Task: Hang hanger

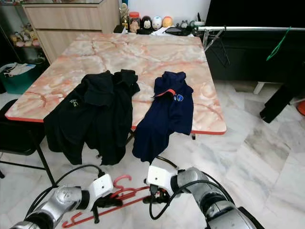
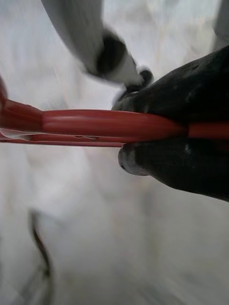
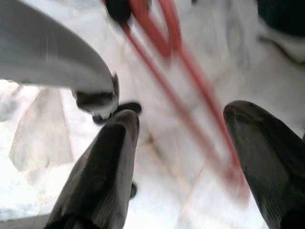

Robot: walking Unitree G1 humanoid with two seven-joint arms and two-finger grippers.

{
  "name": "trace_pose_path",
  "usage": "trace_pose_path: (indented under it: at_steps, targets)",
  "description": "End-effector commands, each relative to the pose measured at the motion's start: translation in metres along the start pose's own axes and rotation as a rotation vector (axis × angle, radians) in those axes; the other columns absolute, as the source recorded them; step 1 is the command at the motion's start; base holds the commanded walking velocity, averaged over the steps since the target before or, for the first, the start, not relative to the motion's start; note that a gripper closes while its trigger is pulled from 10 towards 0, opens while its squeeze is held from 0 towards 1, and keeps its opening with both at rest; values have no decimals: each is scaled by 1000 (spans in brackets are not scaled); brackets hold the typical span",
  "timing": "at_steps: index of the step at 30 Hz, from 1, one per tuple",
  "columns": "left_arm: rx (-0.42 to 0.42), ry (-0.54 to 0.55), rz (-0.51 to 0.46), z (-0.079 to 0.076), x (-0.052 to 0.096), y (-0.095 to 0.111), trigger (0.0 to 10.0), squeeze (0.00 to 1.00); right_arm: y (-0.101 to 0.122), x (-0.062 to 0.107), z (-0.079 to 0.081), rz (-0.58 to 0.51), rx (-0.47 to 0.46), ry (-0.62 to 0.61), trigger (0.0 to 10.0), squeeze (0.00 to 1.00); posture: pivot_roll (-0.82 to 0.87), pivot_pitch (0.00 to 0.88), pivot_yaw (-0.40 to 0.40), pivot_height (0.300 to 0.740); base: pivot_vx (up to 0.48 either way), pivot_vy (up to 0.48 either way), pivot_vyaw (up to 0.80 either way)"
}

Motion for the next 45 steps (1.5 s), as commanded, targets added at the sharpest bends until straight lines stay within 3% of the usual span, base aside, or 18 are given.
trace_pose_path:
  at_steps: [1,2,5,6,11,13,14,16,20,21,25,31,35,36,39,45]
  targets:
    - [11,51,43,4,3,-14,4902,0,-16,1,5,69,-25,-20,10000,0,117,0,-31,740,0,0,0]
    - [48,102,61,7,5,-24,10000,0,-28,3,6,117,-62,-73,10000,0,119,0,-30,740,0,0,0]
    - [140,160,83,8,9,-41,10000,0,-41,6,6,132,-161,-155,10000,0,118,0,-25,740,0,0,0]
    - [193,189,97,6,12,-53,10000,0,-56,15,5,163,-225,-231,10000,0,117,0,-23,740,0,0,0]
    - [271,289,131,5,16,-74,10000,0,-72,23,2,170,-363,-385,10000,0,112,0,-15,740,0,0,0]
    - [342,340,157,1,18,-87,10000,0,-81,24,5,186,-477,-481,10000,0,110,0,-11,740,0,0,0]
    - [418,380,181,-3,19,-99,10000,0,-89,24,8,209,-568,-561,10000,0,106,0,-5,740,0,0,0]
    - [434,391,188,-4,20,-102,10000,0,-90,24,9,215,-584,-578,10000,0,105,0,-3,740,0,0,0]
    - [561,514,226,-5,29,-122,10000,0,-102,23,20,223,-801,-715,10000,0,107,0,16,740,0,0,0]
    - [561,514,226,-5,29,-122,10000,0,-102,23,20,223,-801,-715,10000,0,107,0,16,740,0,0,0]
    - [670,613,218,0,38,-133,10000,0,-119,36,25,275,-959,-908,10000,0,93,0,34,740,0,0,0]
    - [709,662,214,6,45,-135,10000,0,-130,36,43,341,-1037,-937,10000,0,80,0,47,740,0,0,0]
    - [725,688,223,10,51,-140,10000,0,-131,24,69,362,-1086,-896,10000,0,77,0,56,740,0,0,0]
    - [725,688,223,10,51,-140,10000,0,-131,24,69,362,-1086,-896,10000,0,77,0,56,740,0,0,0]
    - [742,710,251,9,60,-151,10000,0,-137,18,100,402,-1215,-903,10000,0,55,0,76,740,0,0,0]
    - [759,716,270,4,62,-158,10000,0,-134,13,108,395,-1214,-881,10000,0,22,0,83,740,0,0,0]
Point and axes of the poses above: a point about 5 cm out from each wrist's last joint towards the gripper, its own x axis pointing back from the gripper into the wrist, its own y axis along the axis of the wrist's last joint, z = x × y, the point moved 5 cm from there along -x, pointing out of the wrist towards the gripper, and after that the axes turned 11 degrees about x, right-handed, at the moved point
